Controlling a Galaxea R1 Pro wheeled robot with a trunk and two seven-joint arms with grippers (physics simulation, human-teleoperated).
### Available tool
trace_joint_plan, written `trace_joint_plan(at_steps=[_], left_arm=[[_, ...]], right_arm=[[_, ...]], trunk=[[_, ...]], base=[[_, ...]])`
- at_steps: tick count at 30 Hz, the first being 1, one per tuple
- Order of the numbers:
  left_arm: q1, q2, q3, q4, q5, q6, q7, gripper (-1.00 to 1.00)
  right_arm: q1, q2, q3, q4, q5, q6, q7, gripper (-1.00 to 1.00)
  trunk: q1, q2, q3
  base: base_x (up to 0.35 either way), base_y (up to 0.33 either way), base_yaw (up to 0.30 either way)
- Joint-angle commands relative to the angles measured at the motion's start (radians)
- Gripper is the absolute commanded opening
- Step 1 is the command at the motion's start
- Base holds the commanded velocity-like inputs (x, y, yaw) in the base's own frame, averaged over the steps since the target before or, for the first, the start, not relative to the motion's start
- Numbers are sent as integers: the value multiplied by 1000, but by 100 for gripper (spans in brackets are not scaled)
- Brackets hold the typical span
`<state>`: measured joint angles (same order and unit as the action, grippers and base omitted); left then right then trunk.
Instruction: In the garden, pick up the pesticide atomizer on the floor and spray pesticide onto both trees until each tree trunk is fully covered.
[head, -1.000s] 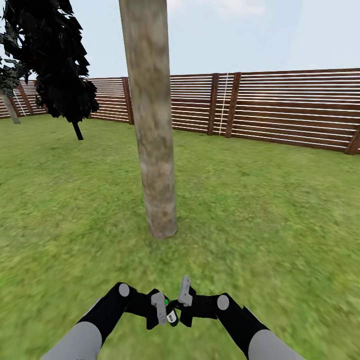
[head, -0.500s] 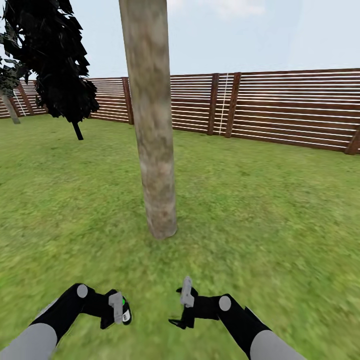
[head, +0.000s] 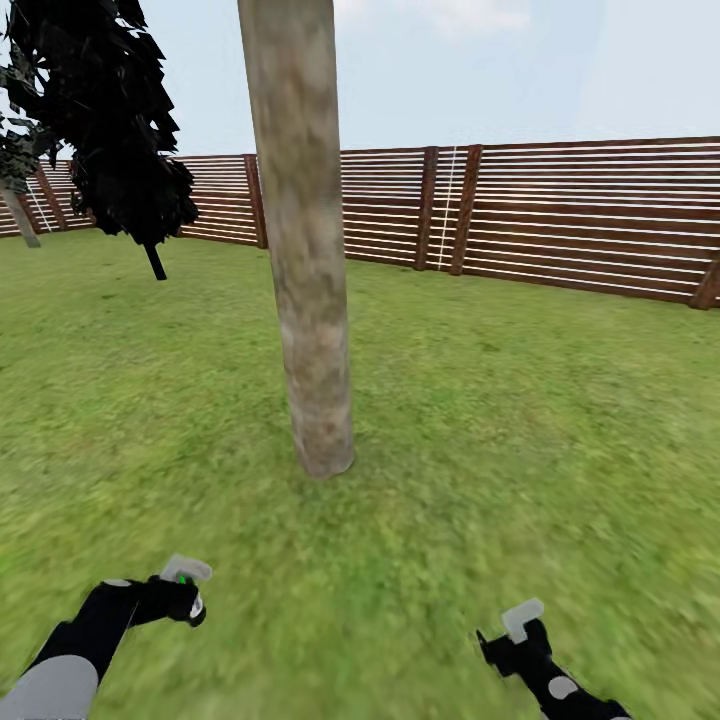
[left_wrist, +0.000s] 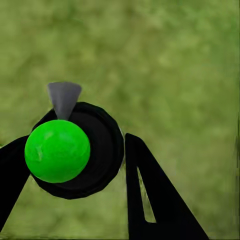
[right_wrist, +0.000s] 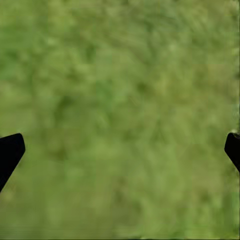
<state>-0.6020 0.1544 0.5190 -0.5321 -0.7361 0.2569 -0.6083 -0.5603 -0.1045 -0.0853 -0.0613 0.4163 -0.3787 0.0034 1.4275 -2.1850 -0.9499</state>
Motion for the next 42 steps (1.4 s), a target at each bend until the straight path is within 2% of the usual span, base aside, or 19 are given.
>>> trace_joint_plan(at_steps=[1,3,5,6,8,12,13,15,17,19,30,36,38,42], left_arm=[[0,-34,3,0,-4,20,41,-100],[-4,-92,0,-7,-12,112,97,-100],[-13,-122,-2,-16,-8,295,119,-100],[-15,-126,-2,-18,-7,321,121,-100],[-16,-168,-3,-53,-12,368,124,-100],[-19,-226,-22,-121,-14,382,126,-100],[-20,-233,-29,-137,-15,382,126,-100],[-15,-238,-42,-152,-17,383,136,-100],[-14,-240,-45,-163,-12,383,194,-100],[-13,-241,-45,-171,-5,382,216,-100],[-17,-243,-44,-177,-2,382,220,-100],[-16,-244,-43,-177,-1,381,220,-100],[-17,-251,-43,-177,0,381,218,-100],[-19,-258,-42,-183,0,379,218,-100]], right_arm=[[22,0,-5,2,-45,-50,-86,100],[52,-2,-11,4,-146,-133,-206,100],[79,-1,-11,6,-212,-165,-267,100],[84,-1,-10,6,-219,-168,-272,100],[92,5,-10,6,-230,-171,-277,100],[94,12,-10,7,-232,-171,-278,100],[94,13,-10,8,-232,-171,-278,100],[94,14,-9,8,-233,-170,-278,100],[94,14,-10,8,-233,-170,-278,100],[94,14,-10,8,-233,-170,-278,100],[94,14,-10,21,-232,-169,-278,100],[94,17,-9,21,-234,-169,-278,100],[94,32,-10,21,-234,-169,-278,100],[95,35,-11,21,-233,-169,-280,100]], trunk=[[0,0,0],[0,0,0],[0,0,0],[0,0,0],[0,0,0],[0,0,0],[0,0,0],[0,0,0],[0,0,0],[0,0,0],[0,0,0],[0,0,3],[0,0,4],[0,0,7]], base=[[0,0,0],[0,0,0],[0,0,0],[0,0,0],[0,0,0],[201,-1,0],[298,-39,0],[307,-76,0],[290,-139,0],[283,-158,0],[315,-64,-9],[334,-15,-244],[228,-173,-279],[-130,-182,-280]])
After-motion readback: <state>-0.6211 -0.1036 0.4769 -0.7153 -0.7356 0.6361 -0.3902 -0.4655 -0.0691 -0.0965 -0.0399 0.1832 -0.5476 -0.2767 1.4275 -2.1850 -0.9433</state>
